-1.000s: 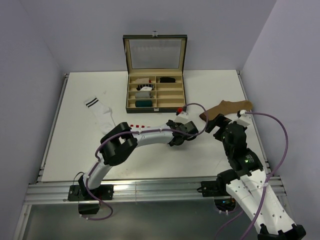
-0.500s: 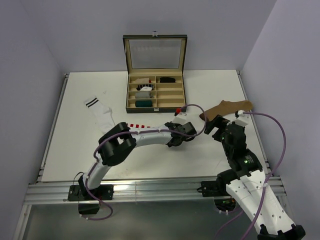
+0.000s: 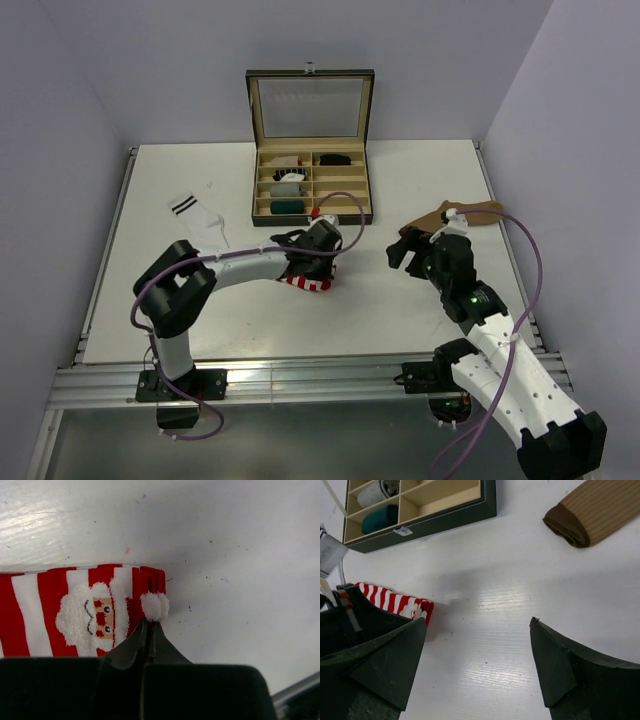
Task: Roll the socks
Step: Roll the sock at the center of the board.
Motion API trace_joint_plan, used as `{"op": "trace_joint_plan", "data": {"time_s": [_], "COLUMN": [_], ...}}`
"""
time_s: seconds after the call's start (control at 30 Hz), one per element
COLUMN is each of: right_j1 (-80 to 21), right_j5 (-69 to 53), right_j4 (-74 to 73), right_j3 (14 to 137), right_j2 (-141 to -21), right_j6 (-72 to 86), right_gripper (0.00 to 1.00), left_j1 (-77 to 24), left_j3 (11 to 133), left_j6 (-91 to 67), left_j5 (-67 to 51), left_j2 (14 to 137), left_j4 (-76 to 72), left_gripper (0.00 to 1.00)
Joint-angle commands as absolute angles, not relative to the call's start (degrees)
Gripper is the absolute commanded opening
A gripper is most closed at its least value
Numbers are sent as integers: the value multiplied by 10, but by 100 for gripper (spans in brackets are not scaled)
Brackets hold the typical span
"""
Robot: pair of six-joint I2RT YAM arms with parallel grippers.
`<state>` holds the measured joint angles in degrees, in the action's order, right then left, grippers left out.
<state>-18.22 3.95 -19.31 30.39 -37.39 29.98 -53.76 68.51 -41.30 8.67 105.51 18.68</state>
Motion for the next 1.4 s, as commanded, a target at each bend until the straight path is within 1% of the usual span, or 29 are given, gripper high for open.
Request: {"op": "trace_joint_plan", "data": {"time_s": [0.0,0.03,0.07,0.2,0.27,0.33,0.4,0.43,0.47,0.53,0.57,0.63,0.67,0.77,0.87,1.0,1.13,1.2,1.23,1.3,1.33,1.37], "right_j1": [-192,-197,-200,-233,-243,-257,-267,-277,-281,-299,-306,-319,-330,-347,-358,-371,-381,-384,-385,-386,-387,-388], "right_j5": [3,3,-12,-22,-23,-22,-16,-15,-14,-14,-14,-13,-14,-20,-25,-28,-32,-41,-46,-47,-47,-49], "right_j4": [-138,-133,-124,-98,-83,-74,-64,-56,-55,-44,-41,-34,-28,-20,-12,-25,-32,-23,-17,-17,-17,-17], "right_j3": [305,305,306,312,315,323,334,339,344,361,367,385,391,412,425,457,482,490,490,498,501,506], "right_j2": [-408,-417,-425,-482,-502,-532,-564,-576,-587,-625,-637,-672,-685,-731,-781,-825,-867,-888,-893,-909,-913,-921], "right_j6": [311,314,316,344,355,374,390,395,405,413,420,428,435,452,468,479,483,485,485,488,488,487], "right_gripper": [91,89,87,83,77,75,70,68,64,61,57,54,50,43,42,43,43,40,36,32,27,25], "left_j1": [-498,-483,-475,-444,-426,-414,-398,-389,-384,-374,-370,-363,-361,-353,-344,-339,-333,-330,-330,-330,-330,-330], "left_j3": [639,630,623,584,568,545,523,517,512,497,493,486,483,466,451,433,425,427,428,430,431,432], "left_j6": [-447,-453,-459,-491,-505,-526,-543,-547,-555,-562,-568,-570,-574,-586,-597,-606,-613,-609,-608,-606,-604,-603], "left_j5": [-46,-83,-97,-162,-198,-216,-235,-236,-242,-246,-249,-249,-248,-250,-252,-243,-245,-248,-250,-251,-250,-250], "left_j2": [1009,1005,1005,1011,1014,1015,1013,1011,1011,1012,1013,1019,1020,1020,1017,1013,1019,1026,1027,1030,1033,1034], "left_j4": [76,63,53,7,-33,-53,-83,-90,-102,-113,-119,-122,-126,-142,-155,-165,-176,-173,-175,-175,-173,-171], "left_gripper": [0,0,0,0,0,0,0,0,0,0,0,0,0,0,0,0,0,0,0,0,0,0]}}
